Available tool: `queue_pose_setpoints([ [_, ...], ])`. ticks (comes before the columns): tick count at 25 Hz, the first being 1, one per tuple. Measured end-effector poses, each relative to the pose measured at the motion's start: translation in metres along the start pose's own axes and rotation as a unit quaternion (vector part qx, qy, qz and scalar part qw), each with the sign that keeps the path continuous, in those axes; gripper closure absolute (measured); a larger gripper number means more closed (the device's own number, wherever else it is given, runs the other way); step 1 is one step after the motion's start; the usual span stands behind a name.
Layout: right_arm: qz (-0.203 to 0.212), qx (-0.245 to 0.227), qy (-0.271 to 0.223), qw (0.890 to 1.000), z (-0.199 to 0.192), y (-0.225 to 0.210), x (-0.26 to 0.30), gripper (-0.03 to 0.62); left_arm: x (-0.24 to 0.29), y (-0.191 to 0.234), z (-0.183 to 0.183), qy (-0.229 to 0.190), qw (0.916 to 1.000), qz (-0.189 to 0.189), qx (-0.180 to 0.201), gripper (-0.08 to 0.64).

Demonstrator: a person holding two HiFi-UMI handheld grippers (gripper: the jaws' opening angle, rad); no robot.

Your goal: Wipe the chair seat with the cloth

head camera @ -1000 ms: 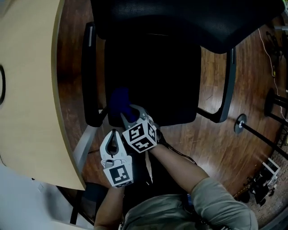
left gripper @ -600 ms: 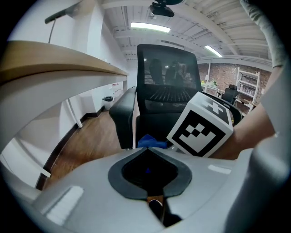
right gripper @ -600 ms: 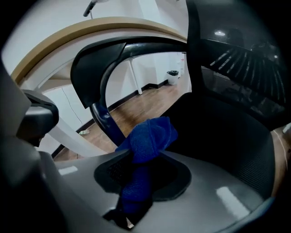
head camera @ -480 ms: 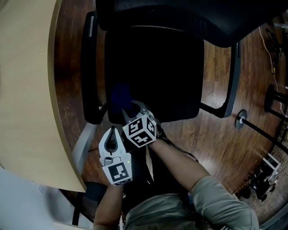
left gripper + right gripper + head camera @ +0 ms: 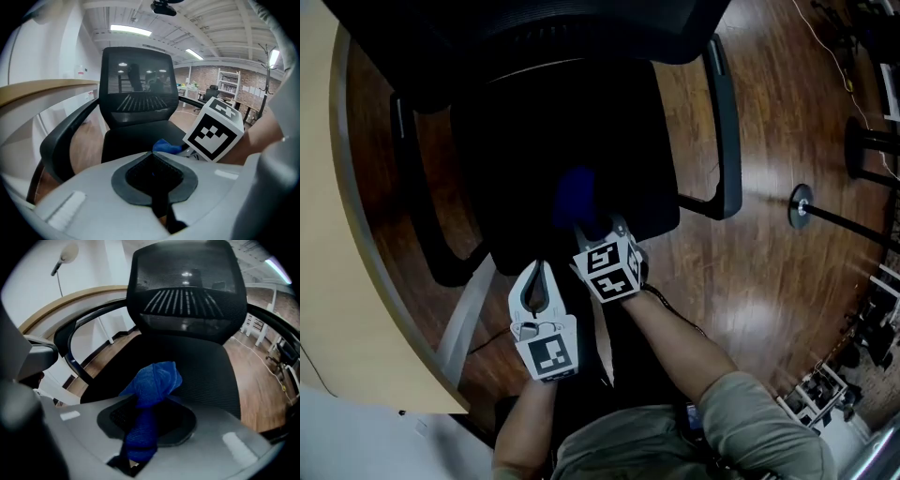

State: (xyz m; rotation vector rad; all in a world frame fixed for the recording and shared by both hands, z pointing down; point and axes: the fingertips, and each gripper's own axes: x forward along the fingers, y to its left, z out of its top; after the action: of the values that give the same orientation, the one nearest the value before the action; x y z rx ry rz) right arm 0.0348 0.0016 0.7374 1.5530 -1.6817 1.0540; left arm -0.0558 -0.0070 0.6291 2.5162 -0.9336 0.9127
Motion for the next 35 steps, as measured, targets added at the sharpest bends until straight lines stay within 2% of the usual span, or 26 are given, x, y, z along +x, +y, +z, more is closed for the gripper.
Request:
queue_pose_setpoints([
  [5,-0.049,0.072,-0.014,0.996,-0.022,-0.07,-0.03,0.497,0.021,-0.049,0.02,-0.005,0.9988,-0.038,0.029,0.555],
  [12,-0.1,0.162,-0.04,0.981,-0.061,-0.147,-0.062,0.497,0.047,-0.12,0.028,0.001,0.9941,-0.083,0.071,0.555],
  [17,-0.107,0.214,-0.035,0.97,-0.097,-0.166,-0.067,0.497,0.055,-0.155,0.019,0.014,0.9919,-0.094,0.085,0.555],
  [22,-0.105,0.232,-0.028,0.967,-0.115,-0.172,-0.058,0.497,0.065,-0.172,0.004,0.035,0.9917,-0.095,0.078,0.555],
  [26,-0.106,0.23,-0.032,0.967,-0.116,-0.174,-0.053,0.495,0.067,-0.175,-0.002,0.032,0.9914,-0.102,0.076,0.555],
  [29,-0.122,0.228,-0.037,0.965,-0.116,-0.172,-0.054,0.495,0.058,-0.158,-0.006,0.02,0.9926,-0.096,0.072,0.555],
  [32,-0.126,0.224,-0.038,0.966,-0.104,-0.156,-0.06,0.495,0.041,-0.12,-0.007,0.025,0.9956,-0.071,0.055,0.555],
  [35,-0.105,0.183,-0.045,0.976,-0.075,-0.131,-0.06,0.495,0.024,-0.079,-0.009,0.015,0.9988,-0.029,0.038,0.555],
])
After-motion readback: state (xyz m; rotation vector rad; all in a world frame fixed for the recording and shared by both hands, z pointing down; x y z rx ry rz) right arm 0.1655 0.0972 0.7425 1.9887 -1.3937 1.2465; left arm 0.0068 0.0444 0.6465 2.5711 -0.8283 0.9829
